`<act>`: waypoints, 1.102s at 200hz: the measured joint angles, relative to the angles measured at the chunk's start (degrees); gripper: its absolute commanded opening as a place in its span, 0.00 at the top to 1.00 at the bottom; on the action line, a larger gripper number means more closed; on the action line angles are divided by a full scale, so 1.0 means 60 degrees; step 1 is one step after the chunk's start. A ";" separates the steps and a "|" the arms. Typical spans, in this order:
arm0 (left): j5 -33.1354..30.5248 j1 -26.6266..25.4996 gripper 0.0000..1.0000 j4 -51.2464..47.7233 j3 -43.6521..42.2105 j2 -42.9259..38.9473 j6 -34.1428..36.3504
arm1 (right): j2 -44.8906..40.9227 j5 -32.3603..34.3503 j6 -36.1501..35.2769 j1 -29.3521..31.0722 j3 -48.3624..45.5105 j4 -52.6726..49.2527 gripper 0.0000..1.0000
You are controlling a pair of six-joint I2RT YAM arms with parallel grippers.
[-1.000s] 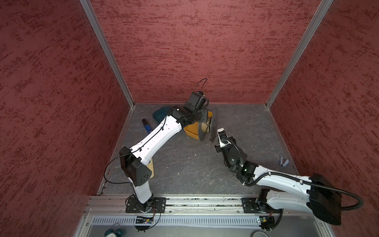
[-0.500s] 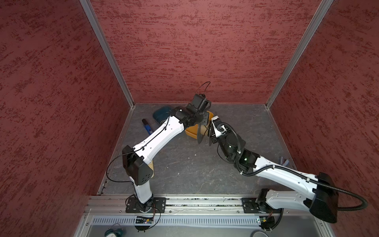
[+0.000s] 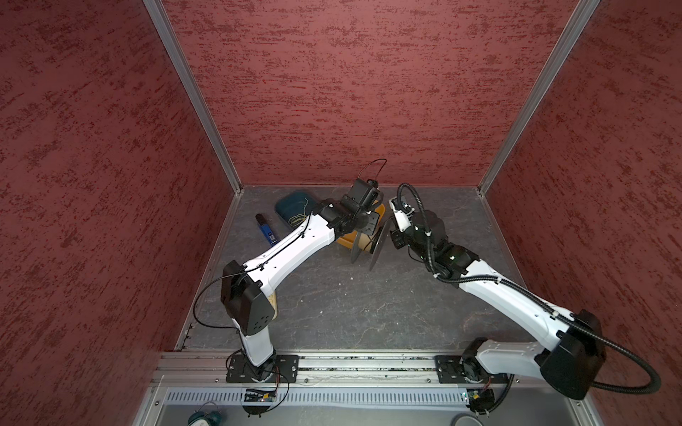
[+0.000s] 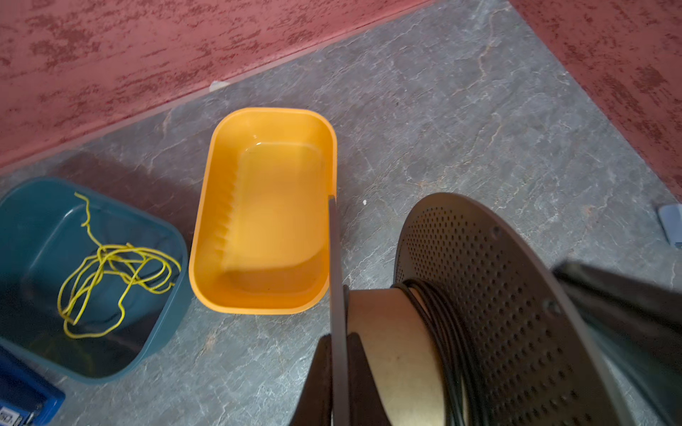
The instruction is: Wrap the cables
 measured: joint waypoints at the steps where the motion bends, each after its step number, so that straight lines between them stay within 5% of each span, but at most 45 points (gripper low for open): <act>1: 0.0007 -0.0004 1.00 0.0015 -0.0007 -0.0007 0.0025 | 0.0000 -0.0025 0.0007 -0.0022 0.0000 -0.0007 0.92; 93: 0.0634 -0.0095 1.00 0.0408 -0.0743 -0.0820 0.1257 | 0.0076 -0.3836 0.0831 -0.1945 -0.0914 0.0769 0.92; 162: 0.2259 -0.0022 1.00 0.0036 -0.1268 -0.2080 0.1971 | 0.0160 -0.4521 0.1526 -0.3045 -0.2218 0.2273 0.86; 220: 0.4197 0.1173 1.00 0.0375 -0.1486 -0.2095 0.1009 | 0.0146 -0.5635 0.2641 -0.3089 -0.3996 0.4368 0.76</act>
